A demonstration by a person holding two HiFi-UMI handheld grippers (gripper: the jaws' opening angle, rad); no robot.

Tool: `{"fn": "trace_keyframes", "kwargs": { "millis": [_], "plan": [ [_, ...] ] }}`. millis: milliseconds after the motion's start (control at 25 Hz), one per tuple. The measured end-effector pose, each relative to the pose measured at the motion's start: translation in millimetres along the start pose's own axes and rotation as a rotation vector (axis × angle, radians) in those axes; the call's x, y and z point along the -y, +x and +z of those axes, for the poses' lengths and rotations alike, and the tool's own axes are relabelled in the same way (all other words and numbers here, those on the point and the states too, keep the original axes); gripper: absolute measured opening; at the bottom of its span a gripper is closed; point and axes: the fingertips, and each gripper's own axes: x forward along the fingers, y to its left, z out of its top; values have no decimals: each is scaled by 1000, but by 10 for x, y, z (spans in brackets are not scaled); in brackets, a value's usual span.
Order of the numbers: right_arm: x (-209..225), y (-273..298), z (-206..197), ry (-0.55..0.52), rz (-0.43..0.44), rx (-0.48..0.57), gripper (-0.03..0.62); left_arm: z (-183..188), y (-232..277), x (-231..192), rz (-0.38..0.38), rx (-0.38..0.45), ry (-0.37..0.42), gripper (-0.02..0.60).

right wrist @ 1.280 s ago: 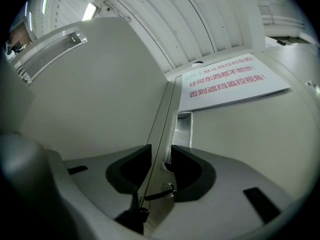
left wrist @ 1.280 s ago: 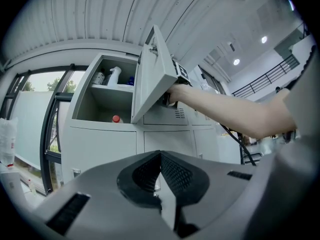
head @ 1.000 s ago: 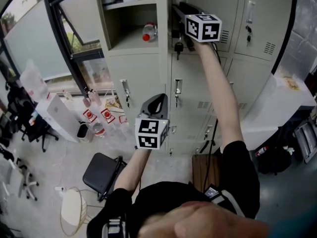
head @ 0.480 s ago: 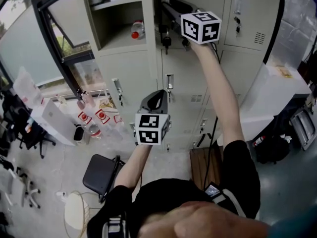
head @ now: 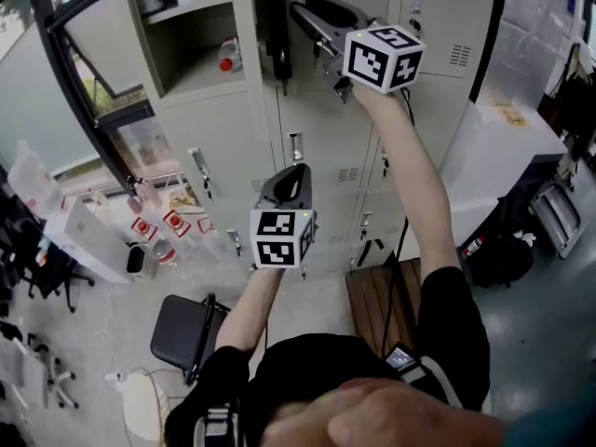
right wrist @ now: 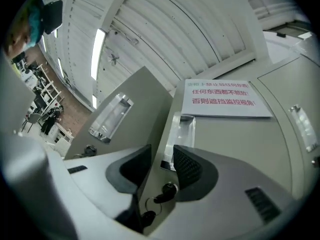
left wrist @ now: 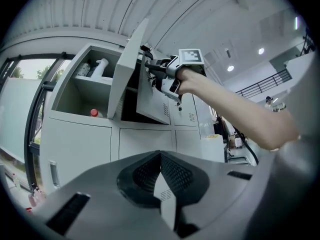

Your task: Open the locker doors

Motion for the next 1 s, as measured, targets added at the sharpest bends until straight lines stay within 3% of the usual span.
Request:
{"fn": "trace_keyframes", "kwargs": {
  "millis": [240,720,840,1000],
  "plan": [
    [-26,-360,211,99,24,55,138,94,108,213,-36,27,18,9],
    [130,-1025,488,116,27,97,155,430,472,518,-50,111,36,9],
    [125,-1148,578,82,16,98,163,578,578,536,-36,147,64,9],
    [166,-1382,668,58,-10,105,169,809,638,690,-73,205,86,9]
  ]
}}
